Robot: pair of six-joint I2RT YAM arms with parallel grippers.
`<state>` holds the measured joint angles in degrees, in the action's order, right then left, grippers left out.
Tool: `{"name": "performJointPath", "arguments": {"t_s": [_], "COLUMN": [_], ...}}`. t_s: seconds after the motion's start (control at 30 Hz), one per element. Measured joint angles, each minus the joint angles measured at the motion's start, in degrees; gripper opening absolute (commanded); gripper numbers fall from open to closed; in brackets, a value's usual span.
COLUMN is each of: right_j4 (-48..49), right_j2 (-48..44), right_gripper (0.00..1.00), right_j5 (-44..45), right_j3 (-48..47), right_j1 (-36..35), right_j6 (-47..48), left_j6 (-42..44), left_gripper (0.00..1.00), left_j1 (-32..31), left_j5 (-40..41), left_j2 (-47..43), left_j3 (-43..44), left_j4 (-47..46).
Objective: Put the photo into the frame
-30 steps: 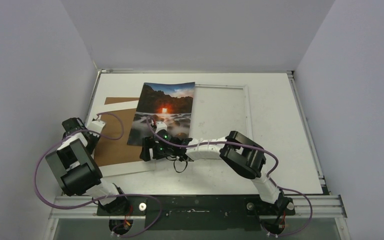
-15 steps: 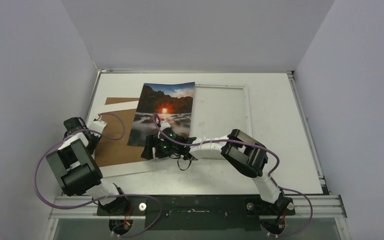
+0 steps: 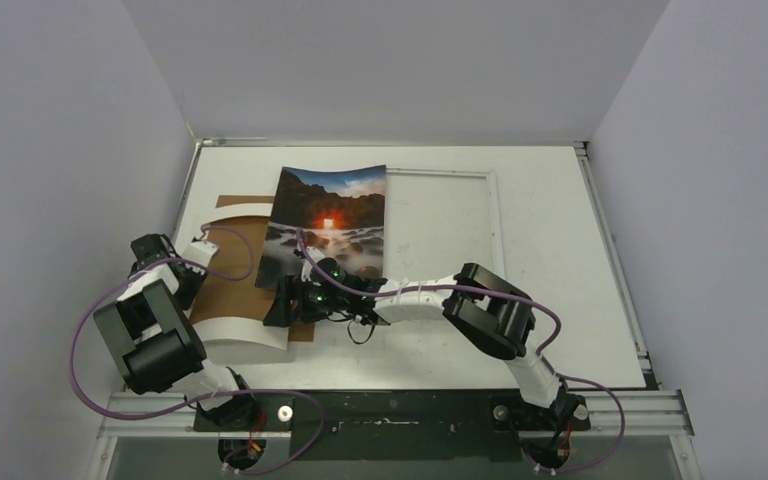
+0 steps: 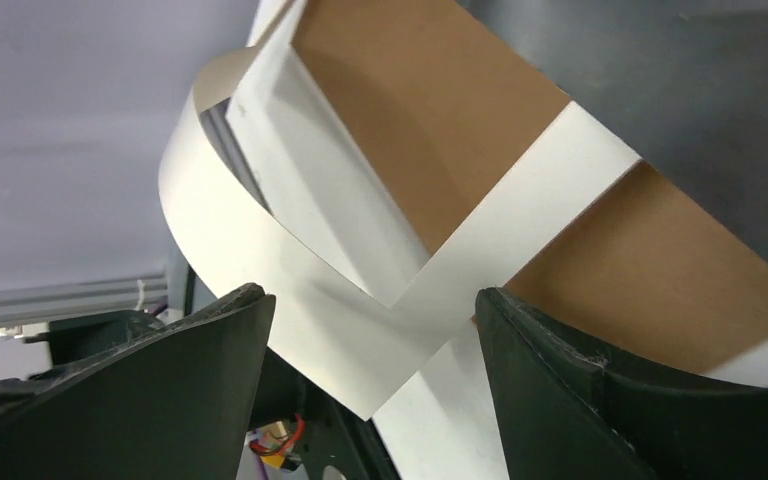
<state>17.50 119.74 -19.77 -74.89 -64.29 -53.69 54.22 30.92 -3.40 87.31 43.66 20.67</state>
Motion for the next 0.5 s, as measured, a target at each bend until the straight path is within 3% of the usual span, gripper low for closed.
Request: {"name": "performJointPath", "arguments": {"t_s": [0.4,0.5], "right_j4": [1.2,-3.2], "right_j2": [-0.4,-1.2], "right_gripper": [0.76,0.75], "right_j5": [-1.1,1.1], "right_j3": [-3.0,-3.0], "right_j1": [-1.0,-1.0], "right_j6": [-0.5,2.0], "left_j6": [0.0,0.0], "left_gripper": [0.29,0.29], "left_j1": [-0.1,-0.1], "left_j5": [-0.8,-0.9], "left_j2": [-0.2,-0.2], "left_j3": [0.0,0.0], "left_j4": [0.7,0.7]}}
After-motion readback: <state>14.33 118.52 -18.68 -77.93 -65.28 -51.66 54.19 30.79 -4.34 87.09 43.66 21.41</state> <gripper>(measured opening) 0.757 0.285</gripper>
